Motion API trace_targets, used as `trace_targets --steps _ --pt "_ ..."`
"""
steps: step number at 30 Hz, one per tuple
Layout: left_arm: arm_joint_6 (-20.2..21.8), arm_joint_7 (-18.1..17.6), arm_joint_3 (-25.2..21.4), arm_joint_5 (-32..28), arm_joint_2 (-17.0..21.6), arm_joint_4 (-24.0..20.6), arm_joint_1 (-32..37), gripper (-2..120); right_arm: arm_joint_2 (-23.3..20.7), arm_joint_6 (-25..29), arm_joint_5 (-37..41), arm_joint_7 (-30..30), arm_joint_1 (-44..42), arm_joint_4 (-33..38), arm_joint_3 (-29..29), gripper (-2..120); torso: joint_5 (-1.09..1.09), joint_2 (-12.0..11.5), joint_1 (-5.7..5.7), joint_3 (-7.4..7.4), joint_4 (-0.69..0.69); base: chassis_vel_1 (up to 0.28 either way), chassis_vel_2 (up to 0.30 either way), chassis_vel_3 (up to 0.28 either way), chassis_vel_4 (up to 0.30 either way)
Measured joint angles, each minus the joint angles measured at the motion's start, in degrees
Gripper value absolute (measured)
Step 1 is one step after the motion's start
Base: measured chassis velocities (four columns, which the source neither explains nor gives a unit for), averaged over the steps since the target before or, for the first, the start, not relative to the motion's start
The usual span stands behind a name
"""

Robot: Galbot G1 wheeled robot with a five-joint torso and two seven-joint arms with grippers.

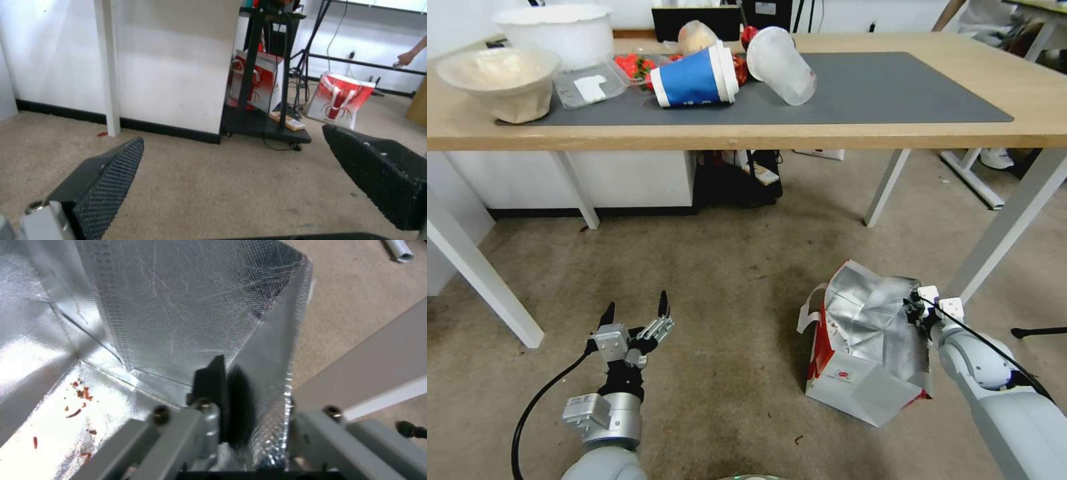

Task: Pick up the food delivery bag from the floor and place it on the table.

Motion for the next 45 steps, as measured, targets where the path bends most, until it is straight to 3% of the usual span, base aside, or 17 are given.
trace_targets --steps 1,10,16,18,20,22,23,25,36,45 --pt "0.0 0.0 0.0 0.0 0.0 0.0 0.0 100 0.0 0.1 0.0 -0.1 -0.1 0.2 0.0 1 0.00 0.0 0.00 0.00 0.00 0.000 0.000 0.000 0.000" --pt "0.0 -0.1 0.0 -0.2 0.0 0.0 -0.2 100 -0.5 5.8 1.3 -2.9 -0.7 0.0 0.4 0 0.00 0.0 0.00 0.00 0.00 0.000 0.000 0.000 0.000" --pt "0.3 0.9 0.0 -0.6 0.1 -0.5 0.0 100 -2.8 17.9 2.6 -15.3 -3.2 0.3 3.3 0 0.00 0.0 0.00 0.00 0.00 0.000 0.000 0.000 0.000" --pt "0.4 1.1 0.0 -0.8 0.2 -0.6 0.0 100 -4.5 24.6 6.6 -23.5 -3.9 0.0 4.3 0 0.00 0.0 0.00 0.00 -0.01 0.000 0.000 0.000 0.000" --pt "0.4 1.2 0.0 -0.9 0.2 -0.6 -0.1 100 -4.9 26.5 7.7 -25.5 -3.9 -0.1 4.4 0 0.00 0.0 0.00 0.00 -0.01 0.000 0.000 0.000 0.000" --pt "0.2 1.5 -0.1 -1.4 0.2 -0.6 -0.3 100 -5.8 32.4 11.4 -32.3 -3.8 -0.2 4.7 0 0.00 0.0 0.00 0.00 0.00 0.000 0.000 0.000 0.000" --pt "0.2 1.5 -0.1 -1.4 0.2 -0.6 -0.3 100 -5.8 32.4 11.4 -32.3 -3.8 -0.2 4.7 0 0.00 0.0 0.00 0.00 0.00 0.000 0.000 0.000 0.000" --pt "0.1 1.8 -0.2 -1.6 0.2 -0.6 -0.4 100 -6.4 36.1 14.8 -37.9 -3.2 0.3 4.7 0 0.00 0.0 0.00 0.00 0.00 0.000 0.000 0.000 0.000" --pt "-0.2 1.7 -1.1 -3.1 0.3 -1.3 -0.6 100 -9.2 38.7 22.8 -56.4 -2.2 1.6 4.2 0 0.00 0.0 0.00 0.00 0.00 0.000 0.000 0.000 0.000" --pt "0.7 2.2 -2.0 -3.5 -0.2 -2.1 -0.4 100 -12.3 32.3 32.5 -69.3 -2.8 4.6 4.5 0 0.00 0.0 0.00 0.00 0.00 0.000 0.000 0.000 0.000"
